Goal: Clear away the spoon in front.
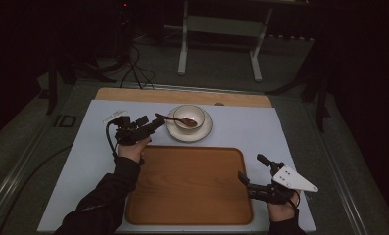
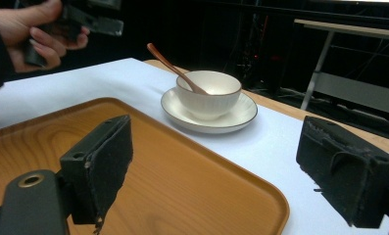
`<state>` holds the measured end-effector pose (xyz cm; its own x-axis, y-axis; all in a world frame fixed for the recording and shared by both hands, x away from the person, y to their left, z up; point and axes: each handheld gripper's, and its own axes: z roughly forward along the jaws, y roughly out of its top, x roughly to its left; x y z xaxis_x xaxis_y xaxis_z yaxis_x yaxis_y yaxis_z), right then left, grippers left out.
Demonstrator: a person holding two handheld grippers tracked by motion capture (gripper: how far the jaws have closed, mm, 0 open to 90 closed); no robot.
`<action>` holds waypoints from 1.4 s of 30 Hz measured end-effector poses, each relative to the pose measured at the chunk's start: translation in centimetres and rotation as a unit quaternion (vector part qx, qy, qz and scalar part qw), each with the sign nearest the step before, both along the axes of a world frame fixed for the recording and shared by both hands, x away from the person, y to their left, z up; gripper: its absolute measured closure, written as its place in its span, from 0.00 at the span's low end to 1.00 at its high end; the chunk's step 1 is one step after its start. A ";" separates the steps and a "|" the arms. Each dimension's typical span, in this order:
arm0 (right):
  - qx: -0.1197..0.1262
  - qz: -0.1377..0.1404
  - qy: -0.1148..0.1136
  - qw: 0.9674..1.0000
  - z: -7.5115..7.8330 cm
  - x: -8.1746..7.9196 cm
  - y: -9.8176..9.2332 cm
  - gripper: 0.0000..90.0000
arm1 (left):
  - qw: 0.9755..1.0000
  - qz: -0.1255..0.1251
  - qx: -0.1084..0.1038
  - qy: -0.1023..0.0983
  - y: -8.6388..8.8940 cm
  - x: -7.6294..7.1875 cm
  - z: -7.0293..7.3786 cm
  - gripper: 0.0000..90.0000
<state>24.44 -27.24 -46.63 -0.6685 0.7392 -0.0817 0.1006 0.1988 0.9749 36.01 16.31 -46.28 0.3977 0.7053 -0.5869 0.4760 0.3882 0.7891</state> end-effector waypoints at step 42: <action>0.017 0.003 0.009 1.000 -0.1 0.1 -0.7 0.15 | 0.969 0.190 -0.118 0.101 -4.7 5.4 -4.6 0.85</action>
<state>24.51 -27.93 -46.77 -0.6736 0.7378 -0.0438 0.1178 0.1657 0.9791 41.41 11.59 -50.90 -0.0049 0.6145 -0.7889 0.3986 0.7247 0.5621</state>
